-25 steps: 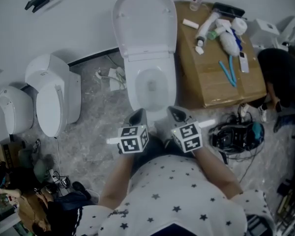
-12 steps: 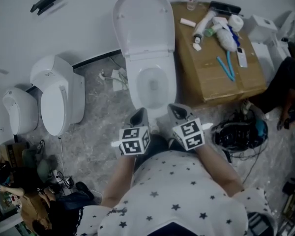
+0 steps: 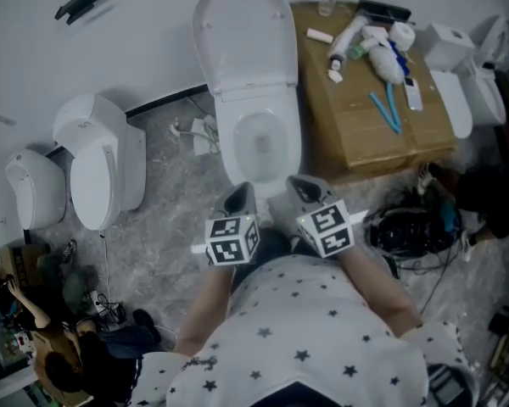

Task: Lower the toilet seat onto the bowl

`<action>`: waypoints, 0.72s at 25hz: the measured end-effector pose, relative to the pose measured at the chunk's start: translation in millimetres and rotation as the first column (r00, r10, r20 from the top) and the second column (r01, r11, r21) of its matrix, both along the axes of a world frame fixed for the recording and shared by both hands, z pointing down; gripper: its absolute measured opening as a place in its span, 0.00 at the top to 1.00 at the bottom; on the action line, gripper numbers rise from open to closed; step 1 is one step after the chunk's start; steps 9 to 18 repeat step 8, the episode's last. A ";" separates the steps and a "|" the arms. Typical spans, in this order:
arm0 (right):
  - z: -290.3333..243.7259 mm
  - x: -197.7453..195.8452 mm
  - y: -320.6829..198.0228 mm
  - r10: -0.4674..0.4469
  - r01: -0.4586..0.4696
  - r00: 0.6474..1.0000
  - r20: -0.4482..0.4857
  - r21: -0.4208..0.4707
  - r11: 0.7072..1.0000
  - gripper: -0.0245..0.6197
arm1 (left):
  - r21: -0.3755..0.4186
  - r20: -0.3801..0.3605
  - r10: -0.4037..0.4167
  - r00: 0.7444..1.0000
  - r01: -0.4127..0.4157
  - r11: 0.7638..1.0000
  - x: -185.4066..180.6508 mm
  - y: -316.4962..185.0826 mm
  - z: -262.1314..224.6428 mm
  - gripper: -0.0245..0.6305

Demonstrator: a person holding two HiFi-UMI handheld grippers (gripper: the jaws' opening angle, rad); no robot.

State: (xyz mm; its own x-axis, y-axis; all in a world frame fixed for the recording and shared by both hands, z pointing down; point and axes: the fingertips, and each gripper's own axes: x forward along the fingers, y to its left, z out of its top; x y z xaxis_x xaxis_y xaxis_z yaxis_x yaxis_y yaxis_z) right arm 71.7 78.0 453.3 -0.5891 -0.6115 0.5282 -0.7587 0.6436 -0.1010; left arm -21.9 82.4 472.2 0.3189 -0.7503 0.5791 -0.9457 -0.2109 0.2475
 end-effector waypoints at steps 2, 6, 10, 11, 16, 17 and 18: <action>0.4 1.5 3.2 -0.002 0.002 1.000 0.002 -0.003 1.000 0.95 | -0.002 0.005 0.003 1.000 -0.003 1.000 1.5 3.7 0.8 0.96; -0.1 2.6 5.2 0.000 0.000 1.000 -0.008 0.000 1.000 0.95 | -0.011 0.021 0.001 1.000 -0.001 1.000 -0.9 8.0 4.8 0.96; -0.4 2.0 5.2 -0.003 0.003 1.000 -0.013 0.003 1.000 0.95 | -0.016 0.026 -0.002 1.000 0.003 1.000 -2.9 9.3 6.4 0.96; -0.4 2.0 5.2 -0.003 0.003 1.000 -0.013 0.003 1.000 0.95 | -0.016 0.026 -0.002 1.000 0.003 1.000 -2.9 9.3 6.4 0.96; -0.4 2.0 5.2 -0.003 0.003 1.000 -0.013 0.003 1.000 0.95 | -0.016 0.026 -0.002 1.000 0.003 1.000 -2.9 9.3 6.4 0.96; -0.4 2.0 5.2 -0.003 0.003 1.000 -0.013 0.003 1.000 0.95 | -0.016 0.026 -0.002 1.000 0.003 1.000 -2.9 9.3 6.4 0.96; -0.4 2.0 5.2 -0.003 0.003 1.000 -0.013 0.003 1.000 0.95 | -0.016 0.026 -0.002 1.000 0.003 1.000 -2.9 9.3 6.4 0.96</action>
